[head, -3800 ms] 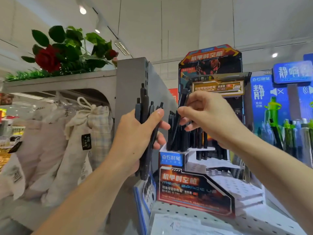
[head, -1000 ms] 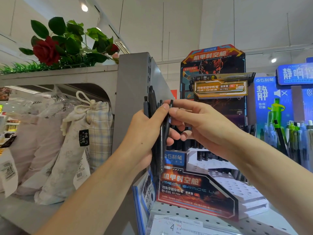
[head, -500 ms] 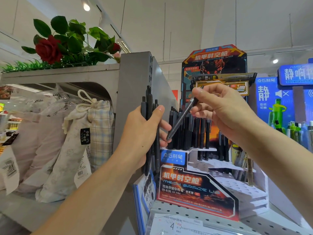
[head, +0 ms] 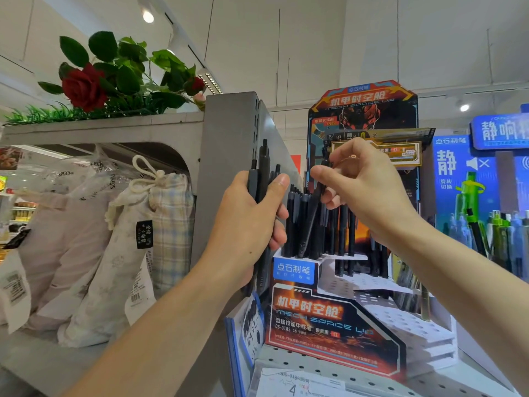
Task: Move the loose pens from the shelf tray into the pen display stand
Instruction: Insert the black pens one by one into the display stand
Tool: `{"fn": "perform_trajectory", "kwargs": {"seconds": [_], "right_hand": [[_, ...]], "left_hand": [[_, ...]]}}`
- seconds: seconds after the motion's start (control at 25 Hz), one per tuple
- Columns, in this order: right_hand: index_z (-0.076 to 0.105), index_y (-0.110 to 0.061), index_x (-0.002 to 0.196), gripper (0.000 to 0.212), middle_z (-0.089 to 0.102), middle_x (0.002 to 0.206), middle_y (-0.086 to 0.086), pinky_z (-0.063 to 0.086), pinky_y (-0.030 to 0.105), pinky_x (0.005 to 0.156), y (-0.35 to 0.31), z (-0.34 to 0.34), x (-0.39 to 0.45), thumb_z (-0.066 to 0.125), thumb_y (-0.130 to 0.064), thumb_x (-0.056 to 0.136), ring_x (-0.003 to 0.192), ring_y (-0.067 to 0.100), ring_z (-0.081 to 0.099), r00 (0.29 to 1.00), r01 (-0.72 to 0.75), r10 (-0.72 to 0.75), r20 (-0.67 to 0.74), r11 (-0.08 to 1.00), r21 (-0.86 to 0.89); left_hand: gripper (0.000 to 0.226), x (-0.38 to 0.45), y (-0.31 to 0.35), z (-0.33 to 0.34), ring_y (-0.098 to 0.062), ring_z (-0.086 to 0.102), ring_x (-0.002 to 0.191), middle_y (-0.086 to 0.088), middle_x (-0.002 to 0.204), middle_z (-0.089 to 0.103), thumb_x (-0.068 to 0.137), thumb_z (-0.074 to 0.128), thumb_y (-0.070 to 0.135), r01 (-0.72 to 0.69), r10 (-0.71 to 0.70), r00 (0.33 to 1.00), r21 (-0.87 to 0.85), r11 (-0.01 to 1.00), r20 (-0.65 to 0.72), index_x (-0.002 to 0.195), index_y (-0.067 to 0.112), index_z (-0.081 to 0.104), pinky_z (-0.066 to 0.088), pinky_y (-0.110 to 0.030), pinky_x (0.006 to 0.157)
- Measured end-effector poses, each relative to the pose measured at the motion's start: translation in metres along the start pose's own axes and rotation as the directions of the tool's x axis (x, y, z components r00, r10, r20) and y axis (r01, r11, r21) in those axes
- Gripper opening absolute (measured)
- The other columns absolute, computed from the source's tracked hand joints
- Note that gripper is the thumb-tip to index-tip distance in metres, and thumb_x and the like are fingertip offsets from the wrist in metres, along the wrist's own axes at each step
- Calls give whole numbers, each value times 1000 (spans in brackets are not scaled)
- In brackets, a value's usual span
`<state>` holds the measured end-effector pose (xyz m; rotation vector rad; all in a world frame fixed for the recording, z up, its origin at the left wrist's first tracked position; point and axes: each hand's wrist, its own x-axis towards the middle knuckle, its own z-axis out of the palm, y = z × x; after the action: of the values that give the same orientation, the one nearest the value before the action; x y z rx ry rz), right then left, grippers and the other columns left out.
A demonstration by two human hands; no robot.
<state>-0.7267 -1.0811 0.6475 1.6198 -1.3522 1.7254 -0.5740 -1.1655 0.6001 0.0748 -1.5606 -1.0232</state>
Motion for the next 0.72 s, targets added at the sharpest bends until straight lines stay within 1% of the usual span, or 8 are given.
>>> {"fn": "perform_trajectory", "kwargs": {"seconds": [0.12,0.24,0.32,0.4,0.48,0.56,0.72], "right_hand": [[57,-19,98,25,72,74,7,60,29,53,0,4,-1,79,-25,88,54,17,70,1000,30,-29,5,998,-64],[57,-18,98,27,72,72,6,59,27,51,0,5,-3,80,-27,87,52,15,70,999,19,-14,43,992,-122],[58,-16,96,26,73,71,9,62,32,52,1,6,-5,80,-26,87,53,19,72,995,-26,37,89,992,-124],[62,-12,95,22,73,72,11,64,38,55,1,7,-6,79,-24,87,56,23,73,985,-91,103,140,992,-86],[66,-7,93,21,74,69,12,64,40,57,1,7,-6,78,-24,88,58,25,74,970,-138,151,192,987,-78],[66,-5,89,25,73,65,10,63,38,54,0,7,-6,77,-27,89,56,24,74,963,-131,159,218,982,-137],[64,-5,80,34,72,57,3,57,27,44,-4,10,-5,72,-36,92,46,18,70,962,-64,150,230,938,-341]], "left_hand": [[22,-1,1,1,-11,58,46,6,64,66,97,60,43,-6,6,1000,14,1000,12,99,21,60,46,-20,43],[27,-3,2,1,-11,58,46,5,64,69,97,59,43,-8,7,1000,27,1000,10,103,17,64,46,-19,43],[28,-3,2,0,-11,58,45,5,64,70,97,59,43,-7,6,1000,39,999,8,103,17,65,45,-18,42],[27,-3,2,0,-11,56,44,5,64,70,97,59,43,-5,5,1000,48,999,7,101,17,66,44,-18,41],[28,-4,2,0,-11,56,44,5,65,70,97,59,42,-1,0,1000,50,999,3,101,15,67,43,-18,41],[29,-4,2,0,-11,55,44,4,65,70,97,59,42,4,-4,1000,47,999,0,100,14,67,43,-18,41],[30,-6,5,2,-11,52,42,2,62,68,98,58,40,10,-10,1000,14,1000,-11,96,13,70,41,-19,39]]}}
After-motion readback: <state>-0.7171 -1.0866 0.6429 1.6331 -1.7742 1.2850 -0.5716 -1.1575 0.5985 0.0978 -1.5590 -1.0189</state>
